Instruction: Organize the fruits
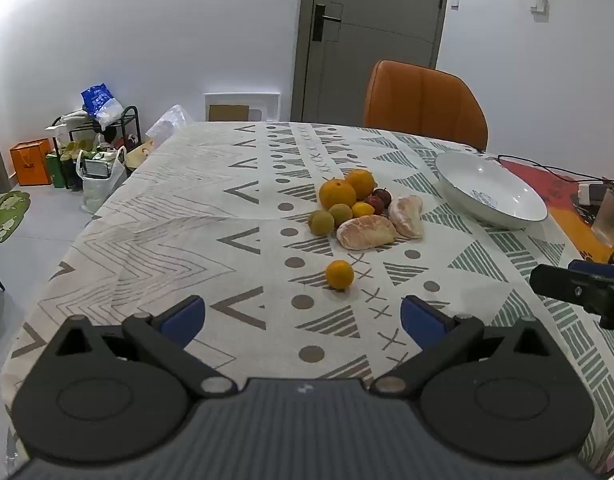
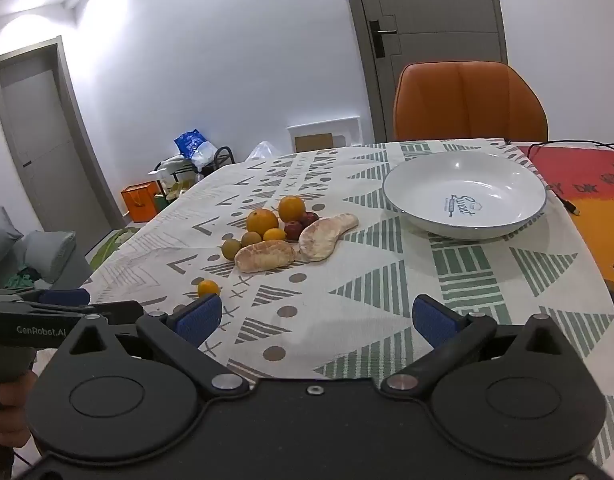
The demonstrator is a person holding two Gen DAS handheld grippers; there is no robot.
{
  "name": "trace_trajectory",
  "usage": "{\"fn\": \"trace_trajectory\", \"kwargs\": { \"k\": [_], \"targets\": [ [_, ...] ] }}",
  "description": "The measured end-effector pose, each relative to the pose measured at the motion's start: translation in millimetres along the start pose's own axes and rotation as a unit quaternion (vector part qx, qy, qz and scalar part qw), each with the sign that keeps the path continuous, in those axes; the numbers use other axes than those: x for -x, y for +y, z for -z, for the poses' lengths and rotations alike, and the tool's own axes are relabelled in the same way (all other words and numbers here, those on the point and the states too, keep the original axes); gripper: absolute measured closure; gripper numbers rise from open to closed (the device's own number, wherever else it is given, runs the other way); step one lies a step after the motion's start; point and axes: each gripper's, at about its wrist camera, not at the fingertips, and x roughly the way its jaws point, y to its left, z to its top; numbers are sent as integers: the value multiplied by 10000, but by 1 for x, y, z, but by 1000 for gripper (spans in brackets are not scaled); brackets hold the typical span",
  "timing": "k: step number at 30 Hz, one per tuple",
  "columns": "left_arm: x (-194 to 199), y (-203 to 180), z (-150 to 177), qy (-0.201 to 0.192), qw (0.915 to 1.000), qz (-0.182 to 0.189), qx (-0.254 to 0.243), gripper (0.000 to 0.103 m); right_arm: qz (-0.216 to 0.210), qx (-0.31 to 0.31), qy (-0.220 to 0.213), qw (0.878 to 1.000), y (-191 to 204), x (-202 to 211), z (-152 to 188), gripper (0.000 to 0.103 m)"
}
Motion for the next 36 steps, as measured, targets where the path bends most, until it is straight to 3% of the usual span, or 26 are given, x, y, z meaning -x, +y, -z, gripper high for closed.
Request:
{"fn": "trace_trajectory", "kwargs": {
  "k": [36],
  "targets": [
    [5,1,-4,-61,10000,-18,-15,0,10,139,139,9998,7,-4,1,0]
  ]
}}
